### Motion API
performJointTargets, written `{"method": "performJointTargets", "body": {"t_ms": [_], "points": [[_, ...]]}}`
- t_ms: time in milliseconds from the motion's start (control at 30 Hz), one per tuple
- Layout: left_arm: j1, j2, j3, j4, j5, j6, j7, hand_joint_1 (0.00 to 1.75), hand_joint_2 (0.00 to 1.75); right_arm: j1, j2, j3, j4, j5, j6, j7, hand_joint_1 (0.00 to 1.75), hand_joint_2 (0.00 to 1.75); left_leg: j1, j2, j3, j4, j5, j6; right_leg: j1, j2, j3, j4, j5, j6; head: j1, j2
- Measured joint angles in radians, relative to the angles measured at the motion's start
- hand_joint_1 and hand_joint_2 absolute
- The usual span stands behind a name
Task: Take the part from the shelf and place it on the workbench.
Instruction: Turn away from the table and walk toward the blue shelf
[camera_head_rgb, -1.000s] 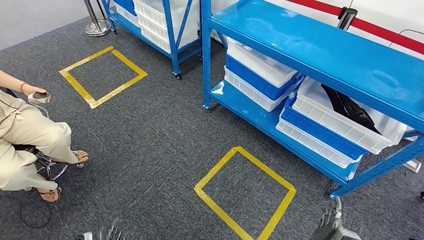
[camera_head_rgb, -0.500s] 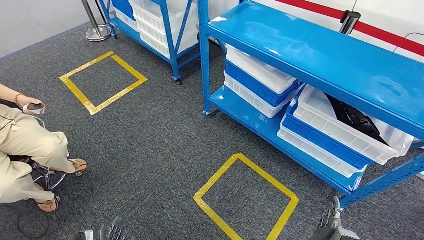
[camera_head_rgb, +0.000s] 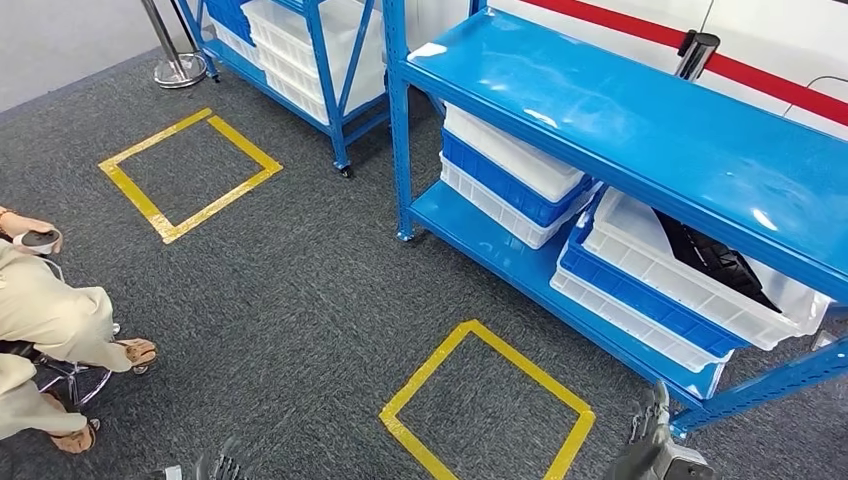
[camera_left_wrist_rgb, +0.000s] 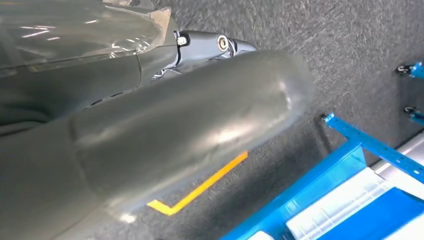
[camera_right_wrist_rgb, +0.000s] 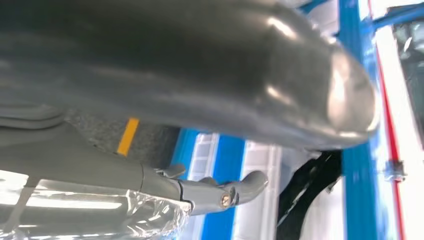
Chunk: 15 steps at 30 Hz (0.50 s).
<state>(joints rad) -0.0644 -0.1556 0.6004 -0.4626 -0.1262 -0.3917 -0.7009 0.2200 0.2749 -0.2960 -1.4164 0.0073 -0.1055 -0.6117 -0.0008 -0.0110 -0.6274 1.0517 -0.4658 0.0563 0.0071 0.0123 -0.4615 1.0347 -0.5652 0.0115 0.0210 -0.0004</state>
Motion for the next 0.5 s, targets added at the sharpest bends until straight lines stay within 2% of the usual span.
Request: {"method": "performJointTargets", "body": {"t_ms": [33,67,167,200,233,267,300,333,367,400,433,467,500], "points": [[0.0,0.0,0.0,0.0,0.002,0.001,0.0,0.0,0.0,-0.004,-0.002,0.002,0.001,0.004,-0.004,0.0,0.0,0.0,0.002,0.0,0.013,-0.005,0.003,0.006,0.0,0.0,-0.004,0.02,-0.007,0.004,0.0,0.0],[-0.001,0.0,-0.001,0.0,0.003,0.002,0.0,0.0,0.0,-0.008,-0.004,0.003,0.003,0.006,-0.007,0.0,0.0,0.0,0.003,0.001,0.026,-0.007,0.001,0.01,-0.002,-0.001,-0.021,0.052,-0.02,0.007,0.0,0.0],[-0.003,0.0,-0.003,0.0,0.004,0.003,0.0,0.0,0.0,-0.015,-0.01,0.004,0.009,0.012,-0.019,0.0,0.0,0.0,0.002,0.0,0.046,-0.008,-0.018,0.016,-0.008,-0.001,-0.134,0.205,-0.07,0.011,0.002,0.0],[-0.003,0.0,-0.004,0.0,0.003,0.003,0.0,0.0,0.0,-0.014,-0.011,0.003,0.011,0.012,-0.022,0.0,0.0,0.0,0.002,-0.002,0.053,-0.008,-0.026,0.015,-0.009,-0.001,-0.167,0.229,-0.078,0.014,0.001,0.0],[-0.002,0.0,-0.004,0.0,0.002,0.003,0.0,0.0,0.0,-0.014,-0.012,0.003,0.013,0.013,-0.024,0.0,0.0,0.0,0.002,-0.004,0.062,-0.008,-0.035,0.014,-0.011,-0.002,-0.185,0.223,-0.07,0.022,0.002,0.0],[-0.002,-0.001,-0.005,0.0,0.001,0.003,0.0,0.0,0.0,-0.014,-0.014,0.003,0.015,0.013,-0.026,0.0,0.0,0.0,0.003,-0.005,0.074,-0.008,-0.043,0.012,-0.013,-0.002,-0.187,0.185,-0.042,0.032,0.002,0.0],[-0.002,-0.001,-0.005,0.0,0.0,0.003,0.0,0.0,0.0,-0.014,-0.015,0.003,0.016,0.013,-0.027,0.0,0.0,0.0,0.003,-0.006,0.087,-0.008,-0.053,0.009,-0.014,-0.003,-0.177,0.126,0.005,0.042,0.002,0.0],[-0.003,-0.001,-0.006,0.001,-0.002,0.003,0.0,0.0,0.0,-0.014,-0.016,0.003,0.017,0.012,-0.029,0.0,0.0,0.0,0.003,-0.007,0.1,-0.008,-0.063,0.005,-0.015,-0.005,-0.168,0.076,0.046,0.045,0.001,0.0],[-0.005,-0.002,-0.009,0.002,-0.003,0.004,0.0,0.0,0.0,-0.014,-0.018,0.003,0.018,0.012,-0.032,0.0,0.0,0.0,0.003,-0.007,0.109,-0.009,-0.071,0.0,-0.013,-0.008,-0.159,0.039,0.073,0.04,0.001,0.0],[-0.007,-0.002,-0.012,0.003,-0.006,0.005,0.0,0.0,0.0,-0.014,-0.018,0.003,0.019,0.011,-0.035,0.0,0.0,0.0,0.003,-0.007,0.114,-0.009,-0.076,-0.005,-0.008,-0.011,-0.153,0.019,0.093,0.03,0.001,0.0],[-0.01,-0.002,-0.016,0.007,-0.008,0.008,0.0,0.0,0.0,-0.012,-0.019,0.002,0.019,0.011,-0.039,0.0,0.0,0.0,0.003,-0.008,0.116,-0.009,-0.079,-0.009,-0.005,-0.014,-0.15,0.016,0.096,0.018,0.001,0.0],[-0.014,-0.002,-0.019,0.012,-0.01,0.011,0.0,0.0,0.0,-0.011,-0.019,0.002,0.019,0.011,-0.042,0.0,0.0,0.0,0.002,-0.007,0.118,-0.011,-0.08,-0.011,-0.005,-0.015,-0.145,0.008,0.101,0.011,0.0,0.0],[-0.018,-0.002,-0.022,0.018,-0.012,0.016,0.0,0.0,0.0,-0.009,-0.02,0.001,0.019,0.01,-0.043,0.0,0.0,0.0,0.003,-0.005,0.121,-0.014,-0.08,-0.011,-0.006,-0.014,-0.14,0.003,0.109,0.009,-0.001,0.0]]}}
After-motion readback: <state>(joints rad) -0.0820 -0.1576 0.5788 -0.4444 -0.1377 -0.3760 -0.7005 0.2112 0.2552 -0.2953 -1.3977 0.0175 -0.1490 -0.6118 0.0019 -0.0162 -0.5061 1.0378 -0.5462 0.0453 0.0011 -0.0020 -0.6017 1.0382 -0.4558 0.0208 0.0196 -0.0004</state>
